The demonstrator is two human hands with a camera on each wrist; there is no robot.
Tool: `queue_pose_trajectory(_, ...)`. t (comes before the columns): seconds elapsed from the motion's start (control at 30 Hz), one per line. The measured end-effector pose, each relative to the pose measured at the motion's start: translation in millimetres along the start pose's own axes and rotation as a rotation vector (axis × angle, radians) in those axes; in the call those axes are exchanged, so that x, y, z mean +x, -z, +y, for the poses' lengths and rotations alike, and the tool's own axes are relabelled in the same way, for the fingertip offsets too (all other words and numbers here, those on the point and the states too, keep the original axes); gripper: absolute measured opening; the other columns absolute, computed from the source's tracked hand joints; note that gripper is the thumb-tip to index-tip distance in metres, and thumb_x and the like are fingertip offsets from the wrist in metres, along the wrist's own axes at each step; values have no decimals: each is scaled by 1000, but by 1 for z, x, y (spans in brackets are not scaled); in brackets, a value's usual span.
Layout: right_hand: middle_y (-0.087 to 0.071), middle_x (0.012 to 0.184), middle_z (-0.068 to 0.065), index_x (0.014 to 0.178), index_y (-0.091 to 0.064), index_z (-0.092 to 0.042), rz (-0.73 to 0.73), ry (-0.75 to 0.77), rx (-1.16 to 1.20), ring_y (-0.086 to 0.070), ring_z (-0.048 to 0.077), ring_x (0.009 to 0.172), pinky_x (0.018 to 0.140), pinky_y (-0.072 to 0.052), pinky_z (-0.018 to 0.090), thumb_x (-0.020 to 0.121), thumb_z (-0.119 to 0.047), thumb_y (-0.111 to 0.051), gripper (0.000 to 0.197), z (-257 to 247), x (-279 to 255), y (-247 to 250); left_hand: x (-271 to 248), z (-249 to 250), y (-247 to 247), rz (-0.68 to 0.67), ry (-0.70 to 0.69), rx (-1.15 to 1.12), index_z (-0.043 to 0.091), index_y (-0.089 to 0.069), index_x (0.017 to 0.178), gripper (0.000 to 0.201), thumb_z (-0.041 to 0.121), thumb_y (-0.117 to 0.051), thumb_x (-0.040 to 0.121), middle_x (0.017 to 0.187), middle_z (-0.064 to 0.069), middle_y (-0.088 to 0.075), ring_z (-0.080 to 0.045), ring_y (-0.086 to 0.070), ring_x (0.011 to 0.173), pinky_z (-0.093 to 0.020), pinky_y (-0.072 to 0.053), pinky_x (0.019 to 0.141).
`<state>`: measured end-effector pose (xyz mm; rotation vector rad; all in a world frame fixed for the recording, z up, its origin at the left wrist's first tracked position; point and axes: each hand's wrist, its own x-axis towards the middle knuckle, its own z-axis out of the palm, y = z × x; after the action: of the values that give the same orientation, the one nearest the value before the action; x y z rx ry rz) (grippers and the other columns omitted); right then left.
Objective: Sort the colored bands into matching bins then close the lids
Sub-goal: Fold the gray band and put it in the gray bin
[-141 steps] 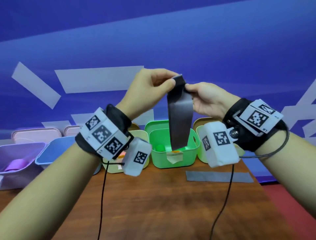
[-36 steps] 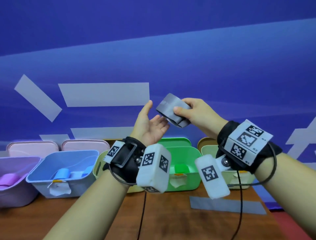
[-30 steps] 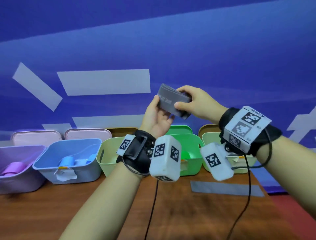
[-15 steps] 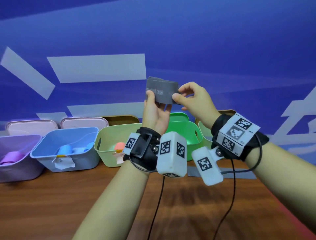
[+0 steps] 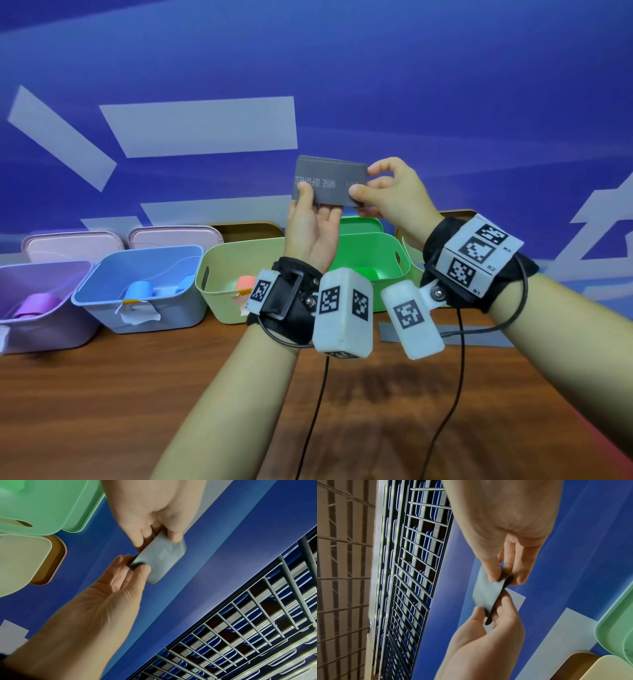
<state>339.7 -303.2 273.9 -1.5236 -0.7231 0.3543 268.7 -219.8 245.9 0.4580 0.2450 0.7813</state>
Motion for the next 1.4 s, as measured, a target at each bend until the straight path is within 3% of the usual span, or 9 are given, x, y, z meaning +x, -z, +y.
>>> queue_pose_trajectory(0.1,-57,78,4,108,-44,-10,-33,-54,-63,-59,14,62,55,-54,22,86,-9,-64,30,0,1,2,-4,0,0,-4,4,11,7,-41,136,40,24,-40,100,96,-7,-63,-15,-61,87,-33,-46,86)
queue_pose_trajectory(0.27,-58,108,2,125,-46,-16,-205,-206,23,-59,19,91,80,-51,28,93,-25,-54,34,-3,0,3,-5,5,1,-11,-30,25,7,-41,136,40,21,-42,99,95,-6,-63,-14,-61,86,-32,-46,88)
queue_pose_trajectory(0.53,-62,81,7,102,-51,-20,-181,-180,111,-63,16,63,64,-56,21,91,-10,-56,16,-3,-1,7,-3,6,1,-17,-70,69,3,-37,139,47,27,-41,100,120,-15,-55,-19,-60,95,-32,-53,80)
queue_pose_trajectory(0.63,-62,78,9,107,-51,-16,-205,-196,104,-62,12,55,59,-56,20,91,-9,-57,18,1,-3,7,-2,0,1,-28,-56,23,3,-43,131,41,30,-38,101,114,-16,-57,-21,-60,91,-33,-55,73)
queue_pose_trajectory(0.9,-64,77,10,97,-53,-17,-96,-196,25,-63,17,60,60,-56,23,87,-4,-59,18,11,-1,21,-14,-13,-9,-35,89,-85,3,-53,92,35,27,-30,102,75,-17,-67,-32,-57,81,-50,-42,89)
queue_pose_trajectory(1.1,-62,68,9,101,-57,-16,-64,-241,2,-60,9,48,56,-56,19,86,-5,-62,19,18,7,54,6,-21,7,-21,20,247,22,-48,110,25,4,-41,95,100,-7,-58,-18,-58,89,-37,-51,81)
queue_pose_trajectory(1.2,-63,69,9,101,-56,-17,-61,-270,-4,-61,8,49,56,-56,19,87,-6,-62,19,24,10,68,8,-29,6,-64,38,426,15,-49,121,25,7,-41,98,111,-9,-58,-19,-60,96,-33,-57,74)
queue_pose_trajectory(1.3,-66,81,7,109,-55,-17,-141,-312,-144,-64,14,66,64,-53,26,86,-10,-63,26,32,13,82,12,-40,2,-30,6,601,3,-49,123,27,4,-40,97,109,-13,-60,-20,-61,94,-30,-58,72)
queue_pose_trajectory(1.4,-58,104,3,116,-52,-19,-198,-207,-402,-56,13,91,76,-43,24,82,-13,-67,37,36,18,96,16,-48,-4,-25,-155,972,12,-43,115,23,1,-44,94,88,-6,-59,-15,-56,75,-27,-50,62)
